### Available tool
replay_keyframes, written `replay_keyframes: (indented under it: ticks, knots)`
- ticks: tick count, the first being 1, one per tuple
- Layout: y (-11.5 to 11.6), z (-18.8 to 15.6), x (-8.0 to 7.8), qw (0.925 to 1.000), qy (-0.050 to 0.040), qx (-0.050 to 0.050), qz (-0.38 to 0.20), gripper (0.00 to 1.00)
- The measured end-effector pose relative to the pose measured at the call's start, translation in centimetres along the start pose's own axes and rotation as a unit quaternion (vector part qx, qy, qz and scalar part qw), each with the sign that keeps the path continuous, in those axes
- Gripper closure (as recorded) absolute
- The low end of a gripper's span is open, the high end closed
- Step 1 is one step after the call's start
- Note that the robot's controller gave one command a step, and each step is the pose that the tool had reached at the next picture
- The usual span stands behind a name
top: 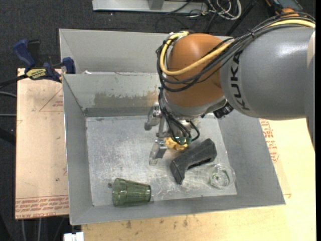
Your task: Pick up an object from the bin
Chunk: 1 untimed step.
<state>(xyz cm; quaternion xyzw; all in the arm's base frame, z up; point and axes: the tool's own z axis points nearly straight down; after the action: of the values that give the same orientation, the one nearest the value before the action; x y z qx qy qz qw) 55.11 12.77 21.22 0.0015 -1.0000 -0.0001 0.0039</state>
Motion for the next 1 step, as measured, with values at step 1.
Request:
replay_keyframes:
  ticks: [1]
  knots:
    - [-0.10,-0.44,-0.17,1.0000,-0.0041,0.000,0.002,1.00]
